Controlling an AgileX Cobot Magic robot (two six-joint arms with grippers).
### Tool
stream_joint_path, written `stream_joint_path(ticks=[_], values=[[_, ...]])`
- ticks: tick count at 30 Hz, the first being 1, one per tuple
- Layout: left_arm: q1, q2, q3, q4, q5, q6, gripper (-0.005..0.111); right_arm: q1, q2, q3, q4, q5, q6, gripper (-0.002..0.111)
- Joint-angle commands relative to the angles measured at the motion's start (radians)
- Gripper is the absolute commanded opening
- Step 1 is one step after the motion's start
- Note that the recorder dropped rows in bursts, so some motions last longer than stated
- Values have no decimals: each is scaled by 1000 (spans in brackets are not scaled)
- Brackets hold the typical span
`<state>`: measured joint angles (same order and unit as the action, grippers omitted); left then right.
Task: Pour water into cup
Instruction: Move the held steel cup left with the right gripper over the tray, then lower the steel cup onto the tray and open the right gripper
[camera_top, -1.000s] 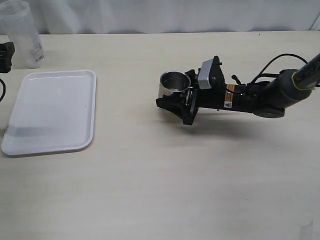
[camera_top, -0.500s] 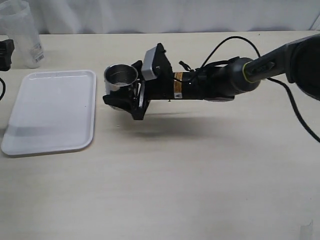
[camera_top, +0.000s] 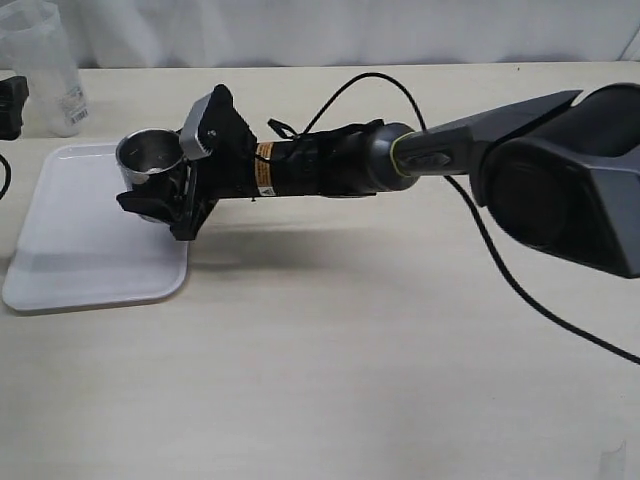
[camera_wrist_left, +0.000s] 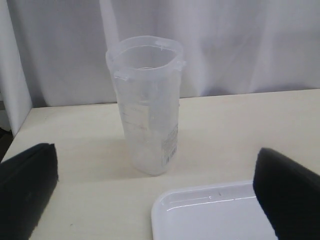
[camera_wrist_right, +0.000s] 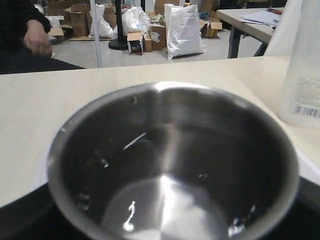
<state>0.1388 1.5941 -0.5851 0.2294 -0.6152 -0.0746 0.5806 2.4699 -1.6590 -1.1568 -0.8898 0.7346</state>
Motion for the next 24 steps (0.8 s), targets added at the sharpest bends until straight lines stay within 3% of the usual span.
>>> stream_joint_path(ticks=[1,10,24], values=[[5,-8,3,-4,-19,3,103,25,62,-112,23,-17,54,4],[5,-8,3,-4,-29,3,103,68,177,-251,19,14,81,4],[5,-8,3,-4,-33,3,103,73,202,-258,4,59,81,4]])
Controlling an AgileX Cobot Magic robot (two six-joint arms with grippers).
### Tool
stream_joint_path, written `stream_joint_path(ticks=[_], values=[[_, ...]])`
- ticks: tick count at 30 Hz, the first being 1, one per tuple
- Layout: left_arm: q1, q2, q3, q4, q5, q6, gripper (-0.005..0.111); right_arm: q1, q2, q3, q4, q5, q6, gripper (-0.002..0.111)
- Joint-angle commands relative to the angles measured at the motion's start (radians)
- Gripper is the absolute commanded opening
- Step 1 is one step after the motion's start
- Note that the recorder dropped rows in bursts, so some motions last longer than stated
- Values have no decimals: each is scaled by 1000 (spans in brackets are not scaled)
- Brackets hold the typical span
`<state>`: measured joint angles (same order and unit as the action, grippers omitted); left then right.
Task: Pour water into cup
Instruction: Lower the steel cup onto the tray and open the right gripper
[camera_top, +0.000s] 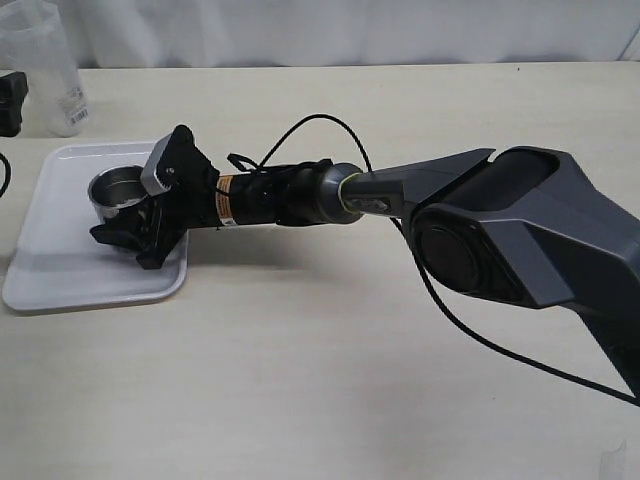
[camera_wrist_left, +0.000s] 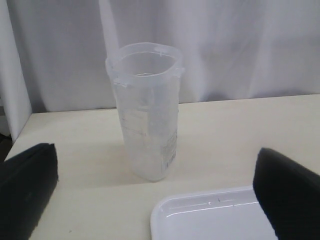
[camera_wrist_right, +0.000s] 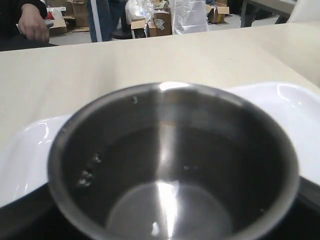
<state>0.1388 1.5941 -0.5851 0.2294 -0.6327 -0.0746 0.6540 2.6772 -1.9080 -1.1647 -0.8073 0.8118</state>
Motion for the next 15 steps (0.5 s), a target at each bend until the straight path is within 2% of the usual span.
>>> stream_joint_path(ticks=[1,11,14,15], values=[[5,-8,3,-4,-15,3,103,-1,-3,-9,12,-24,4,4],[5,-8,3,-4,-14,3,103,-1,11,-9,-3,-31,4,5],[5,-8,3,-4,-14,3,103,-1,11,-9,-3,-31,4,11],[5,-8,3,-4,-14,3,103,-1,11,-9,-3,-31,4,18]])
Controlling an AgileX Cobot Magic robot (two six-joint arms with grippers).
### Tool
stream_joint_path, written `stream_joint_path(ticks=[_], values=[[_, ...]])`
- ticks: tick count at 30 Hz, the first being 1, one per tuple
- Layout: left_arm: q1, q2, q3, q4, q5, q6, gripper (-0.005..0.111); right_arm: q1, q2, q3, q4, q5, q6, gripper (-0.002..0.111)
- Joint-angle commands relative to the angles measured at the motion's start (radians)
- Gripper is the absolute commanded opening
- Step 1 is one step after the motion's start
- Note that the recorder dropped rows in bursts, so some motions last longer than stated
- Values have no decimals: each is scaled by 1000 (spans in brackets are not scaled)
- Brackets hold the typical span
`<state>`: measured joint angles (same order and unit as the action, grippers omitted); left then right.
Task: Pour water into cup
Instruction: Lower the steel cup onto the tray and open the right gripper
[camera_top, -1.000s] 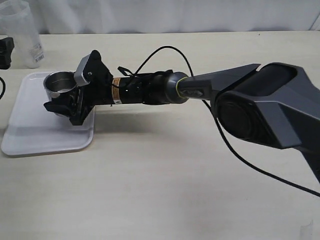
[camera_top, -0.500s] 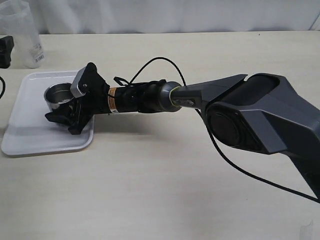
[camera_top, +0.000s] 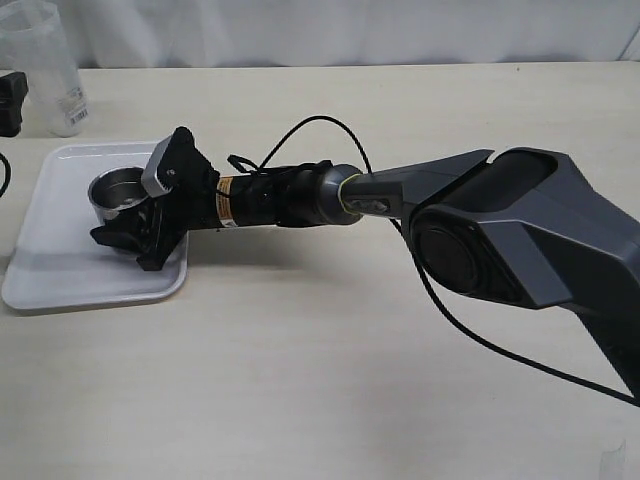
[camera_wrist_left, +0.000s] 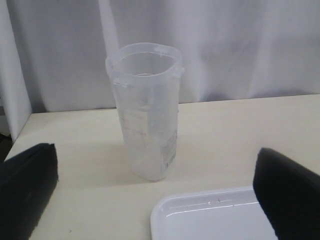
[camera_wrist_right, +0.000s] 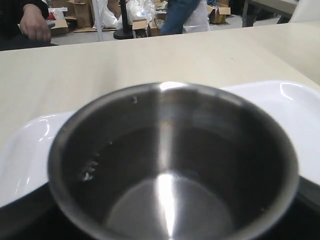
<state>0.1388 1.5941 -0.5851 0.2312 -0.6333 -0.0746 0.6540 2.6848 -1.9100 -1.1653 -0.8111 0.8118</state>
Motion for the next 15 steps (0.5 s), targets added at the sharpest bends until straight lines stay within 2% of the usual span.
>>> stream_joint_path(ticks=[1,2,3,4,6,7,15], values=[[5,-8,3,-6,-13,3,103,-1,-1,-7,-2,-27,4,26],[5,-8,3,-6,-13,3,103,-1,-1,-7,-2,-27,5,33],[5,-8,3,-6,-13,3,103,-1,-5,-7,-2,-27,18,46],[5,-8,3,-6,-13,3,103,-1,-12,-7,-2,-25,21,65],[5,-8,3,-6,-13,3,103,-1,-18,-9,2,-12,21,89],[5,-8,3,-6,-13,3,103,-1,-22,-9,2,1,33,91],[5,-8,3,-6,-7,3,103,-1,-46,-9,-25,-4,40,90]])
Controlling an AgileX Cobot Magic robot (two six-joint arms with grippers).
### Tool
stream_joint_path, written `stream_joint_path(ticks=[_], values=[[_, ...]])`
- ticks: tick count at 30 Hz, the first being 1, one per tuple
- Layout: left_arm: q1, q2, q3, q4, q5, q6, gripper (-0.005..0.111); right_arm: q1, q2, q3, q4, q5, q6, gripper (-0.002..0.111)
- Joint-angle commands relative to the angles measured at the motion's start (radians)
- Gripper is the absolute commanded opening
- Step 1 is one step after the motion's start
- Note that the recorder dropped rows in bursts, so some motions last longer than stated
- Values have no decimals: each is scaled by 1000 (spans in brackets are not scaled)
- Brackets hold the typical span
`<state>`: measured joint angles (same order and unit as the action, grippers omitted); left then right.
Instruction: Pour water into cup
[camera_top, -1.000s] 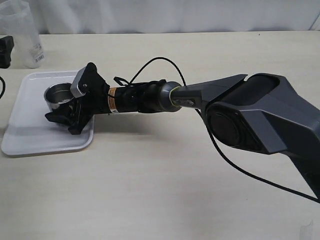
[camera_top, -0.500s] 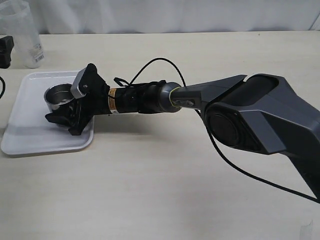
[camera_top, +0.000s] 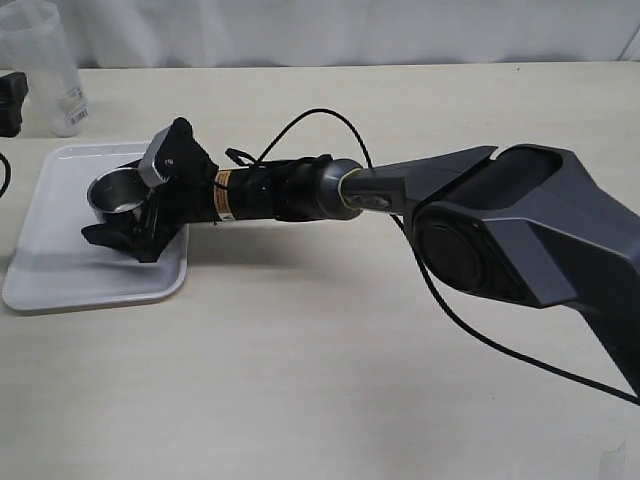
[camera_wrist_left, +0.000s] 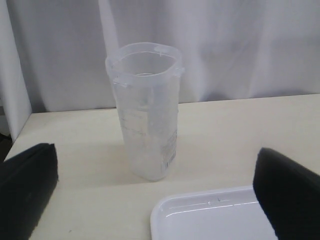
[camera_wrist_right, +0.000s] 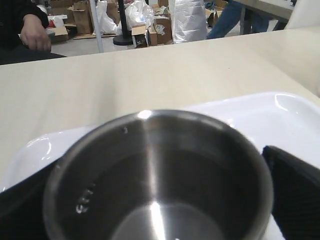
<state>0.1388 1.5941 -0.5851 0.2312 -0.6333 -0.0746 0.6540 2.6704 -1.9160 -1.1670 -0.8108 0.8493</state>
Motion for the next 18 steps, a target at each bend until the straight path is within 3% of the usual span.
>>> stream_joint_path(ticks=[1,9,18], values=[[5,-8,3,-6,-7,3,103,-1,-46,-3,-30,1,3,90],[5,-8,3,-6,2,3,103,-3,-129,-3,-71,56,37,90],[5,-8,3,-6,9,3,103,-5,-287,-3,-381,183,434,90]])
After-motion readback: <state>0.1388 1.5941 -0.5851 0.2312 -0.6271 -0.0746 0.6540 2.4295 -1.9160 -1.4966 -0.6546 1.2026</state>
